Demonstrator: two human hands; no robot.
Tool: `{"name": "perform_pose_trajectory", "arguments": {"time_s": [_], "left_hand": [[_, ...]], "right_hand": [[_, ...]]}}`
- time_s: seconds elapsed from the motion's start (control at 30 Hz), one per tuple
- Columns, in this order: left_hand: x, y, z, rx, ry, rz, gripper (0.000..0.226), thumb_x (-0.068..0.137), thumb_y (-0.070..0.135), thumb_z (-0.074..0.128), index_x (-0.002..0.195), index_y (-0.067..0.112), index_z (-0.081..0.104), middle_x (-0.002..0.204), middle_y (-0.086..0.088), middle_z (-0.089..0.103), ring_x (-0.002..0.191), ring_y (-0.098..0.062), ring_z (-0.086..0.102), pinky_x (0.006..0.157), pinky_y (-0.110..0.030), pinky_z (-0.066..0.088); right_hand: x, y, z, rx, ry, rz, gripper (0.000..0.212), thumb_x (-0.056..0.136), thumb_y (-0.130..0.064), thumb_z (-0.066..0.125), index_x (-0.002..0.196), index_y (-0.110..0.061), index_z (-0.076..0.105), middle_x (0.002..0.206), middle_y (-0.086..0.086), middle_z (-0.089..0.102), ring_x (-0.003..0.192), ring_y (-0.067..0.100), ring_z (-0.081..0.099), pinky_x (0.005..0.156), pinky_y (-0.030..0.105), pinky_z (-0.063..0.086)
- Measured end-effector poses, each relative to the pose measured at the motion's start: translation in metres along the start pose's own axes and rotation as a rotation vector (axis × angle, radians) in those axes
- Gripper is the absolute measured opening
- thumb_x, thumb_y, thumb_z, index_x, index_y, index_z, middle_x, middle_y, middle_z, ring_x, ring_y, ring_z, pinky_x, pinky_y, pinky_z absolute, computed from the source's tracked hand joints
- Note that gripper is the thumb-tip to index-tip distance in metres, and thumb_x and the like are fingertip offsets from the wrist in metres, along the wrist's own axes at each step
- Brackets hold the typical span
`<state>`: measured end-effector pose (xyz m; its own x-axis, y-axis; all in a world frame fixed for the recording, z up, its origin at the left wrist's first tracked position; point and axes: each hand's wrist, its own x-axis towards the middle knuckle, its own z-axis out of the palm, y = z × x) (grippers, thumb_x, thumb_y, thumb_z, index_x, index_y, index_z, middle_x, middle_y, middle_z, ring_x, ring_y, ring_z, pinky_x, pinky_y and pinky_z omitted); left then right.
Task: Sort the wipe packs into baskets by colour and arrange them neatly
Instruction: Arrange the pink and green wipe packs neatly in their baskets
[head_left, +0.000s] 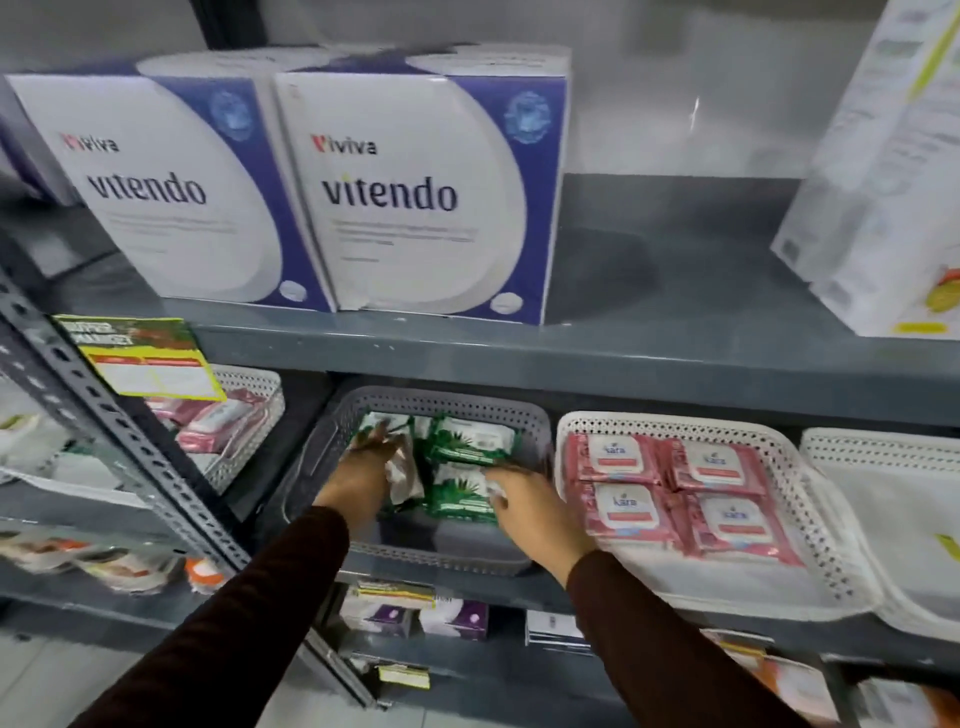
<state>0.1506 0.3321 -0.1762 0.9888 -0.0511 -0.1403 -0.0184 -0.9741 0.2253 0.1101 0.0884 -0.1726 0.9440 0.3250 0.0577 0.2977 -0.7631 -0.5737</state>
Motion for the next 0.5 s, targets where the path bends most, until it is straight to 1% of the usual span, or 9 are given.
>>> {"name": "perform_pose_trajectory", "arguments": {"time_s": [0.07, 0.13, 0.2, 0.23, 0.27, 0.33, 0.4, 0.47, 0.5], "left_hand": [[0.006, -0.003, -0.003, 0.037, 0.012, 0.025, 0.075, 0.083, -0.013, 0.047, 0.149, 0.021, 0.034, 0.162, -0.005, 0.001, 0.148, -0.031, 0.005, 0.118, -0.03, 0.013], [0.011, -0.007, -0.006, 0.035, 0.013, 0.046, 0.076, 0.082, -0.013, 0.044, 0.149, 0.02, 0.035, 0.162, -0.004, 0.011, 0.146, -0.031, 0.018, 0.116, -0.031, 0.022], [0.011, -0.011, -0.01, -0.112, 0.115, -0.075, 0.055, 0.086, -0.005, 0.047, 0.139, 0.009, 0.048, 0.146, -0.014, 0.047, 0.129, -0.03, 0.049, 0.099, -0.032, 0.04], [0.011, -0.013, -0.012, -0.15, 0.201, -0.165, 0.038, 0.09, 0.005, 0.05, 0.127, 0.003, 0.056, 0.129, -0.019, 0.061, 0.115, -0.033, 0.059, 0.088, -0.033, 0.045], [0.009, -0.014, -0.015, -0.178, 0.264, -0.24, 0.028, 0.093, 0.017, 0.054, 0.117, 0.001, 0.058, 0.115, -0.022, 0.067, 0.106, -0.036, 0.062, 0.08, -0.035, 0.046], [0.008, -0.013, -0.014, -0.271, 0.267, -0.341, 0.052, 0.092, 0.043, 0.059, 0.12, 0.0, 0.05, 0.113, -0.024, 0.066, 0.106, -0.038, 0.062, 0.079, -0.035, 0.045], [0.01, -0.009, -0.007, -0.377, 0.159, -0.409, 0.096, 0.082, 0.062, 0.063, 0.141, -0.003, 0.025, 0.123, -0.023, 0.061, 0.113, -0.037, 0.059, 0.086, -0.035, 0.046], [0.009, -0.004, 0.0, -0.411, 0.075, -0.417, 0.116, 0.077, 0.066, 0.067, 0.148, 0.0, 0.005, 0.13, -0.025, 0.056, 0.118, -0.037, 0.056, 0.094, -0.036, 0.046], [0.009, -0.004, 0.005, -0.421, 0.061, -0.416, 0.114, 0.076, 0.063, 0.069, 0.148, 0.002, 0.006, 0.13, -0.025, 0.055, 0.117, -0.038, 0.056, 0.095, -0.037, 0.047]], "right_hand": [[0.014, -0.002, 0.014, -0.05, -0.111, 0.024, 0.053, 0.088, 0.006, 0.052, 0.135, -0.017, 0.055, 0.126, 0.018, 0.065, 0.112, 0.034, 0.062, 0.093, 0.041, 0.052], [0.022, 0.003, 0.025, -0.11, -0.185, 0.044, 0.067, 0.081, 0.016, 0.048, 0.138, -0.02, 0.053, 0.132, 0.02, 0.06, 0.116, 0.037, 0.06, 0.096, 0.044, 0.05], [0.024, 0.008, 0.032, -0.131, -0.187, 0.064, 0.073, 0.08, 0.017, 0.046, 0.139, -0.024, 0.05, 0.137, 0.018, 0.056, 0.114, 0.034, 0.061, 0.097, 0.043, 0.05], [0.024, 0.01, 0.034, -0.132, -0.178, 0.069, 0.072, 0.081, 0.017, 0.045, 0.14, -0.025, 0.05, 0.138, 0.016, 0.056, 0.113, 0.032, 0.062, 0.097, 0.041, 0.05], [0.024, 0.01, 0.035, -0.13, -0.164, 0.069, 0.071, 0.082, 0.017, 0.045, 0.14, -0.024, 0.05, 0.141, 0.015, 0.054, 0.115, 0.03, 0.061, 0.099, 0.04, 0.049], [0.025, 0.009, 0.038, -0.122, -0.144, 0.07, 0.067, 0.085, 0.017, 0.045, 0.14, -0.02, 0.049, 0.148, 0.013, 0.047, 0.123, 0.029, 0.056, 0.104, 0.038, 0.046], [0.026, 0.01, 0.039, -0.113, -0.16, 0.084, 0.063, 0.088, 0.014, 0.044, 0.141, -0.018, 0.048, 0.151, 0.012, 0.043, 0.127, 0.028, 0.053, 0.107, 0.037, 0.043], [0.025, 0.011, 0.039, -0.11, -0.178, 0.097, 0.066, 0.089, 0.015, 0.041, 0.144, -0.019, 0.044, 0.157, 0.007, 0.034, 0.132, 0.024, 0.049, 0.109, 0.033, 0.04], [0.025, 0.01, 0.039, -0.11, -0.183, 0.099, 0.069, 0.088, 0.017, 0.041, 0.145, -0.021, 0.042, 0.159, 0.004, 0.029, 0.135, 0.023, 0.045, 0.109, 0.031, 0.039]]}}
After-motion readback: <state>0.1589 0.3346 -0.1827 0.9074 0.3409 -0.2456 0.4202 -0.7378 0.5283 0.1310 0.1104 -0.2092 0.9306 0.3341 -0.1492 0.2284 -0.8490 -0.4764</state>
